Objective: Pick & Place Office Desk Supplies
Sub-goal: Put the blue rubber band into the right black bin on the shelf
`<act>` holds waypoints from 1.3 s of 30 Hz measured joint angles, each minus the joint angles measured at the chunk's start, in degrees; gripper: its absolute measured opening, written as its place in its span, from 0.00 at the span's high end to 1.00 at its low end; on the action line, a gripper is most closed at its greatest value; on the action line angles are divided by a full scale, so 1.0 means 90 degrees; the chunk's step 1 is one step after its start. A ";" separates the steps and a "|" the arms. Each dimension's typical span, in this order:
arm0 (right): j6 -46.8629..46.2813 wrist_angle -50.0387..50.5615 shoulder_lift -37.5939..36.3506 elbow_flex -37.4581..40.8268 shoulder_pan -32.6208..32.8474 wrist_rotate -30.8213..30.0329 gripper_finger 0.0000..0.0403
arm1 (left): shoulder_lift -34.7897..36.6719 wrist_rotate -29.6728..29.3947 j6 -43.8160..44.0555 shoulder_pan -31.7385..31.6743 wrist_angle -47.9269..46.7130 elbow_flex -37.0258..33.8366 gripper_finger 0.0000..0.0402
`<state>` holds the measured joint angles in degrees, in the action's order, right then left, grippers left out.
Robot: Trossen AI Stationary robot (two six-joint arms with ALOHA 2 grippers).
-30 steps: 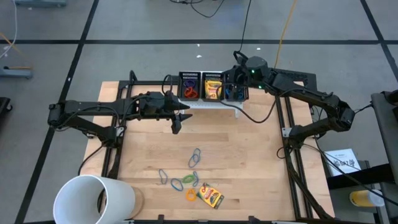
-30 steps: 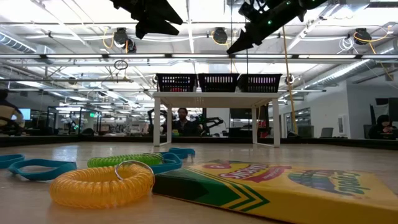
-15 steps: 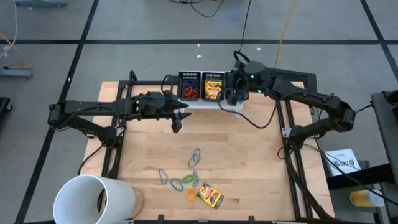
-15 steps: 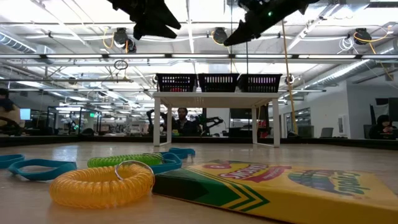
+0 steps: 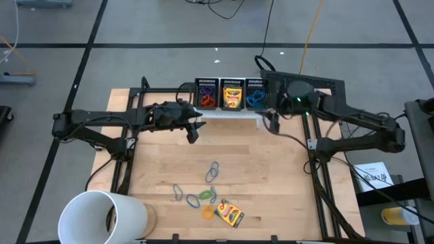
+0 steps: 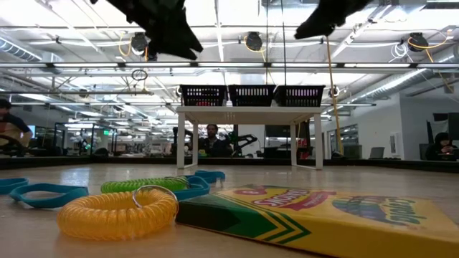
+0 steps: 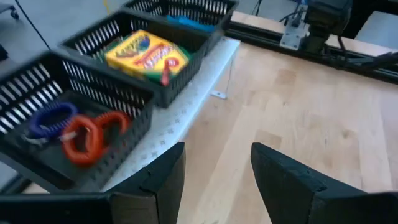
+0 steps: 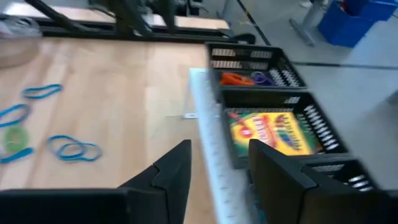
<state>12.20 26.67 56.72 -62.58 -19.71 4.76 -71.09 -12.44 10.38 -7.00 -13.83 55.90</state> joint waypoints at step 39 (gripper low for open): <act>-0.0947 -0.5130 -0.2265 0.5057 0.1121 0.0822 0.69 | 0.0227 -0.1060 0.2082 0.2764 0.2784 -0.2780 0.52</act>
<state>3.68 -19.50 36.34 -17.06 -9.63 12.16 -69.05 -21.98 29.12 17.87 11.23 30.88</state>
